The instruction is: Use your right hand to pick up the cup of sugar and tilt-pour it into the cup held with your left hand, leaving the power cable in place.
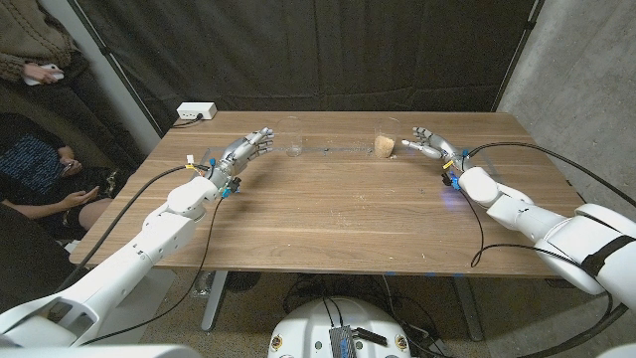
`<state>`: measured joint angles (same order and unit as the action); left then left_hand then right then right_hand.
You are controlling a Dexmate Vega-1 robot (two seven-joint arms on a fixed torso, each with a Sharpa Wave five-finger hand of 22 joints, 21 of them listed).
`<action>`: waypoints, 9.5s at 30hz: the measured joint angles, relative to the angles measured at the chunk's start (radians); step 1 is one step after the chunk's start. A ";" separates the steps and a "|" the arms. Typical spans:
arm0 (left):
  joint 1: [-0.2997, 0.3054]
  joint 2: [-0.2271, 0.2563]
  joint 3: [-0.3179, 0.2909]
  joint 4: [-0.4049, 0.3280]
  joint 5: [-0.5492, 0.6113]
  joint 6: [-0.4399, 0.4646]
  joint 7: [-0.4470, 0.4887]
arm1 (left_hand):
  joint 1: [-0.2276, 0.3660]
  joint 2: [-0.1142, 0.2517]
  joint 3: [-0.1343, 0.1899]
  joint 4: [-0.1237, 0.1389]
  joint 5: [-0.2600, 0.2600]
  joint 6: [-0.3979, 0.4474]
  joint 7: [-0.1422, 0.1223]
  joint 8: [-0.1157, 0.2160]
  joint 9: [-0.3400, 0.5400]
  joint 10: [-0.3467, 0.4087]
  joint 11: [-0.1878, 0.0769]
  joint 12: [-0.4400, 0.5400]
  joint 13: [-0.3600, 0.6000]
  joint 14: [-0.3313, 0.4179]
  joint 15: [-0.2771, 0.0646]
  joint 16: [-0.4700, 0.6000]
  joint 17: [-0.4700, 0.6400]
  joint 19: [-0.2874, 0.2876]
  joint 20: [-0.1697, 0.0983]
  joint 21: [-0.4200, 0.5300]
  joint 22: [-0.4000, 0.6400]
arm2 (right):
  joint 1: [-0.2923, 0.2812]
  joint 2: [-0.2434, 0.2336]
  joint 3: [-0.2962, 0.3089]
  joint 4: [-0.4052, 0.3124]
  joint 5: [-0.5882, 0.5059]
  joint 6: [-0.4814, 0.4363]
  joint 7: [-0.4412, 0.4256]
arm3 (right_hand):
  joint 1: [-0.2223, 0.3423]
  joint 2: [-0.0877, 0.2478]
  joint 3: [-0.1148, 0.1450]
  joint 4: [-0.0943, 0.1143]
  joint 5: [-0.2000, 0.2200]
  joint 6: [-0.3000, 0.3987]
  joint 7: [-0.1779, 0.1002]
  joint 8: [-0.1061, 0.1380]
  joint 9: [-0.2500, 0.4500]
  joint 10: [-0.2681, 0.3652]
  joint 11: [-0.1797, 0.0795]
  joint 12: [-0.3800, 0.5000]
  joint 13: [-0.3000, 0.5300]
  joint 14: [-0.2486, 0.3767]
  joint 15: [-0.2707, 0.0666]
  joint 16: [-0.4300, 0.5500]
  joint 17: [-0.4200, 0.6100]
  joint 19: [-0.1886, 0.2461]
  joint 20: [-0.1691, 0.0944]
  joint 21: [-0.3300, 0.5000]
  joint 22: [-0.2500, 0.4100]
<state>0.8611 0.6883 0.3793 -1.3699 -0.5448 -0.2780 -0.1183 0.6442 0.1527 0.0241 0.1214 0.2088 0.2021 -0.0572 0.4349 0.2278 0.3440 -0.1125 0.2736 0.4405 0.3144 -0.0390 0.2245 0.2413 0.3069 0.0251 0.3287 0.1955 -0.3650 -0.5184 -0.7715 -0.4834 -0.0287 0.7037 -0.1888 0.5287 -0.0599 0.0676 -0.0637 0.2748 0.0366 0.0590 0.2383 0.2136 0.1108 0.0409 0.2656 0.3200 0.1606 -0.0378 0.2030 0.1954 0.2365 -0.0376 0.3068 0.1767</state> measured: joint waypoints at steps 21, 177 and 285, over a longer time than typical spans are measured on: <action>0.006 0.008 -0.002 -0.001 0.000 -0.004 0.000 | 0.000 0.000 0.003 -0.003 0.000 0.005 0.005 -0.006 0.000 0.000 0.000 0.000 0.000 0.000 0.000 0.000 0.000 0.000 0.000 0.000 0.000 | 0.025 0.037 -0.041 0.041 0.021 0.019 -0.014 | -0.011 -0.019 -0.008 -0.003 0.000 -0.020 0.009 -0.015 0.000 -0.020 0.001 -0.008 -0.006 -0.013 -0.002 -0.003 0.000 -0.009 -0.002 -0.015 0.000; -0.126 -0.036 0.031 0.198 0.000 -0.037 -0.104 | -0.010 -0.010 0.029 -0.018 0.000 0.036 0.011 -0.025 0.007 0.031 0.005 -0.008 0.000 0.011 -0.004 0.000 -0.006 0.011 -0.011 -0.015 0.000 | 0.079 0.275 -0.086 0.118 0.208 -0.204 -0.091 | 0.210 0.128 0.080 -0.086 -0.039 0.044 -0.165 0.096 0.096 0.038 -0.137 0.286 0.278 0.222 -0.005 0.238 0.274 0.195 -0.006 0.033 0.080; 0.073 0.091 -0.004 -0.003 0.179 -0.120 0.098 | 0.053 -0.084 0.041 -0.078 0.008 0.032 -0.014 -0.032 0.021 0.037 -0.020 -0.019 0.012 0.025 0.000 0.000 -0.006 0.034 -0.034 -0.015 0.000 | -0.094 0.043 0.098 -0.155 0.076 0.161 -0.068 | 0.352 0.125 0.075 -0.082 -0.057 0.185 -0.223 0.291 0.243 0.147 -0.179 0.492 0.485 0.333 -0.007 0.291 0.430 0.200 -0.011 0.060 0.094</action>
<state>0.9336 0.7793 0.3755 -1.3726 -0.3654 -0.3975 -0.0199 0.6970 0.0685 0.0650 0.0438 0.2163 0.2337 -0.0714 0.4025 0.2489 0.3815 -0.1325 0.2550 0.4524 0.3391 -0.0389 0.2245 0.2350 0.3409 -0.0087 0.3133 0.1955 -0.4595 -0.4749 -0.6739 -0.6380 0.0468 0.8646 -0.2567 0.8804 0.0651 0.1422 -0.1460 0.2177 0.2214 -0.1641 0.5289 0.4570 0.2575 -0.1378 0.7578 0.8046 0.4935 -0.0446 0.4943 0.6253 0.4368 -0.0484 0.3671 0.2710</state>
